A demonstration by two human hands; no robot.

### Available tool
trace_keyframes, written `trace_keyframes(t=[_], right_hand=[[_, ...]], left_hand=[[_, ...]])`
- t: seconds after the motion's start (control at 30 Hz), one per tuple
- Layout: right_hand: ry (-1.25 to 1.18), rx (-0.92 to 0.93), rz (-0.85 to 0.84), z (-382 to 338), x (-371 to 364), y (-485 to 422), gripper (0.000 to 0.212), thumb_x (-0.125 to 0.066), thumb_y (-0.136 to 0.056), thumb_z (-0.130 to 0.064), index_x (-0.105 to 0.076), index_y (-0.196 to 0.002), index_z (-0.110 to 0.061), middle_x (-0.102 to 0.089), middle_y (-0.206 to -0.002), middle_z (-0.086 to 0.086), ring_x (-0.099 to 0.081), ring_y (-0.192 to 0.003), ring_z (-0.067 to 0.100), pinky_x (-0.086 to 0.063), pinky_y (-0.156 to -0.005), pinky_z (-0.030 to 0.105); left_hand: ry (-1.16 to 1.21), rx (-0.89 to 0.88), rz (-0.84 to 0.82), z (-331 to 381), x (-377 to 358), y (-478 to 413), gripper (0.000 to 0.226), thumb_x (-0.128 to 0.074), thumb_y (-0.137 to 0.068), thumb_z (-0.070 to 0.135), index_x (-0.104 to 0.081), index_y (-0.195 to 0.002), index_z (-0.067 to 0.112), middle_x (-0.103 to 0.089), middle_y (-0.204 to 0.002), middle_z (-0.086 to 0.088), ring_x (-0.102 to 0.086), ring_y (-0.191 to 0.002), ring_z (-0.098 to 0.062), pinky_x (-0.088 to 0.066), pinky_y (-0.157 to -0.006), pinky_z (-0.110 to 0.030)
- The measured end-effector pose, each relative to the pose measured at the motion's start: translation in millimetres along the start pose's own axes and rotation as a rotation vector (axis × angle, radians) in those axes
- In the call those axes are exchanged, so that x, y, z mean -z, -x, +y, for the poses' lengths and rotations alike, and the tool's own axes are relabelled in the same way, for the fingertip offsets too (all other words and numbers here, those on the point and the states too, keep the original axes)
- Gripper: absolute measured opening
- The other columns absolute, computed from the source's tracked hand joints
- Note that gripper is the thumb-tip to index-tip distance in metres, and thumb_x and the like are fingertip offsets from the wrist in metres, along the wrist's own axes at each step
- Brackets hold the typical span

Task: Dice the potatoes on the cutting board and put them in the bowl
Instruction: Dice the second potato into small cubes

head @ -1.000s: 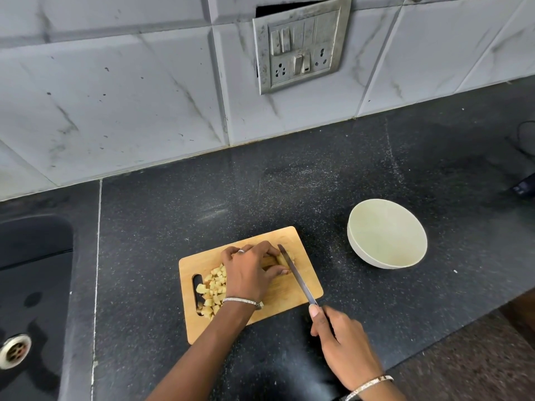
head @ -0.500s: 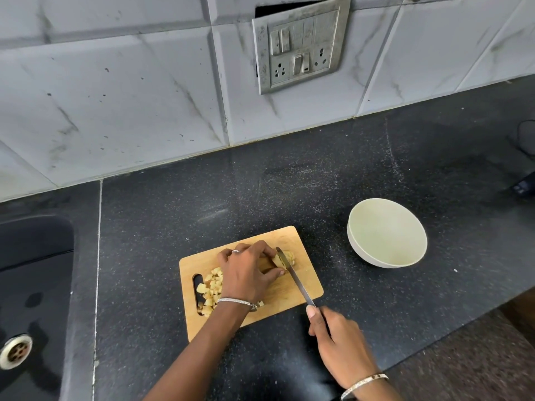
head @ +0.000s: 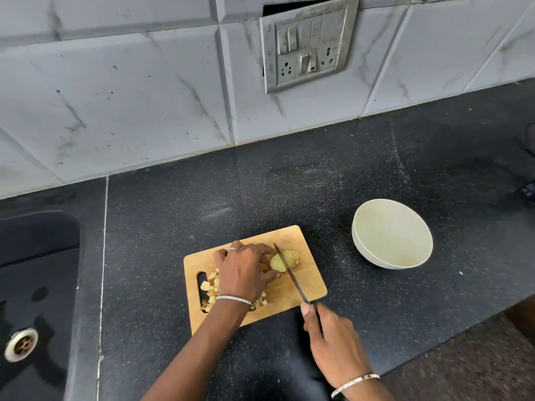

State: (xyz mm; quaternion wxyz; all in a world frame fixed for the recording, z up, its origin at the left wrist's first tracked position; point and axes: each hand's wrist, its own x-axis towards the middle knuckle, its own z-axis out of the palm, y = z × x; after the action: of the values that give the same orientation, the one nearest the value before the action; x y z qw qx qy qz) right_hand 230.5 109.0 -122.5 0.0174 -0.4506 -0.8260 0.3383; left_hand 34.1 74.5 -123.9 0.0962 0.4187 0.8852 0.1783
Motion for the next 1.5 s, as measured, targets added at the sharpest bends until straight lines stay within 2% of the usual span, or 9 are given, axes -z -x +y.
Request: trace_keyframes(t=[0.13,0.27,0.43,0.6,0.67,0.77,0.87,1.2,1.5], right_hand=[[0.019,-0.035,-0.030,-2,-6,1,0.059,-0.007,-0.086,-0.069,-0.048,-0.082,-0.026,-0.064,-0.079,-0.005,-0.061,-0.078,0.018,-0.049,-0.074,0.042],[0.017,-0.041,-0.052,-7,-6,1,0.047,-0.015,-0.094,-0.060,-0.045,-0.081,-0.026,-0.063,-0.078,-0.004,-0.061,-0.079,0.019,-0.048,-0.073,0.041],[0.052,-0.048,-0.056,-13,-8,-1,0.038,-0.017,-0.099,-0.054,-0.039,-0.080,-0.029,-0.057,-0.075,-0.005,-0.063,-0.080,0.025,-0.045,-0.066,0.039],[0.157,-0.085,-0.039,-26,-15,-6,0.040,-0.019,-0.101,-0.050,-0.051,-0.104,-0.026,-0.065,-0.096,0.002,-0.065,-0.095,0.029,-0.047,-0.069,0.039],[0.163,-0.093,-0.045,-27,-17,-7,0.041,-0.020,-0.101,-0.049,-0.052,-0.107,-0.024,-0.066,-0.100,0.004,-0.064,-0.098,0.031,-0.044,-0.069,0.038],[0.123,-0.085,-0.056,-22,-16,-7,0.041,-0.020,-0.101,-0.049,-0.055,-0.102,-0.026,-0.066,-0.096,0.004,-0.064,-0.094,0.031,-0.041,-0.067,0.037],[0.121,-0.103,-0.060,-18,-16,-1,0.037,-0.019,-0.100,-0.050,-0.046,-0.088,-0.028,-0.064,-0.089,0.002,-0.065,-0.090,0.029,-0.042,-0.066,0.036],[0.166,-0.126,-0.057,-17,3,25,0.038,-0.012,-0.097,-0.054,-0.039,-0.089,-0.029,-0.052,-0.077,-0.004,-0.063,-0.091,0.023,-0.038,-0.064,0.034],[0.166,-0.087,-0.031,-29,-7,11,0.039,-0.012,-0.096,-0.057,-0.039,-0.090,-0.030,-0.064,-0.091,0.001,-0.064,-0.091,0.029,-0.044,-0.065,0.039]], left_hand=[[-0.005,-0.002,-0.001,0,-5,1,0.042,-0.072,-0.073,0.054,-0.064,-0.112,0.042,-0.067,-0.095,0.022,-0.046,-0.105,-0.007,-0.022,-0.081,-0.035],[-0.012,-0.002,0.005,0,-6,0,0.037,-0.072,-0.075,0.052,-0.066,-0.110,0.041,-0.067,-0.097,0.021,-0.048,-0.104,-0.008,-0.021,-0.082,-0.036],[0.062,0.029,0.003,-1,-7,-3,0.032,-0.075,-0.072,0.051,-0.070,-0.100,0.039,-0.068,-0.088,0.019,-0.049,-0.100,-0.007,-0.022,-0.081,-0.037],[0.073,0.037,-0.005,-1,-7,-4,0.033,-0.075,-0.070,0.052,-0.071,-0.099,0.038,-0.068,-0.088,0.020,-0.050,-0.100,-0.006,-0.021,-0.082,-0.036],[0.067,0.038,0.006,0,-8,-3,0.033,-0.074,-0.072,0.052,-0.070,-0.101,0.039,-0.068,-0.090,0.019,-0.049,-0.101,-0.006,-0.019,-0.082,-0.036],[0.023,0.036,0.015,1,-9,-1,0.034,-0.072,-0.074,0.052,-0.069,-0.105,0.040,-0.069,-0.092,0.018,-0.049,-0.103,-0.008,-0.020,-0.085,-0.038],[0.007,0.042,0.012,2,-8,-1,0.034,-0.072,-0.075,0.051,-0.069,-0.106,0.039,-0.069,-0.095,0.017,-0.049,-0.105,-0.010,-0.019,-0.086,-0.038],[0.062,0.026,0.008,-1,-3,-1,0.035,-0.074,-0.071,0.053,-0.069,-0.101,0.038,-0.068,-0.090,0.020,-0.046,-0.104,-0.008,-0.013,-0.078,-0.033],[-0.009,0.047,0.020,-4,1,3,0.028,-0.071,-0.076,0.051,-0.070,-0.101,0.039,-0.068,-0.095,0.019,-0.044,-0.106,-0.011,-0.020,-0.086,-0.037]])
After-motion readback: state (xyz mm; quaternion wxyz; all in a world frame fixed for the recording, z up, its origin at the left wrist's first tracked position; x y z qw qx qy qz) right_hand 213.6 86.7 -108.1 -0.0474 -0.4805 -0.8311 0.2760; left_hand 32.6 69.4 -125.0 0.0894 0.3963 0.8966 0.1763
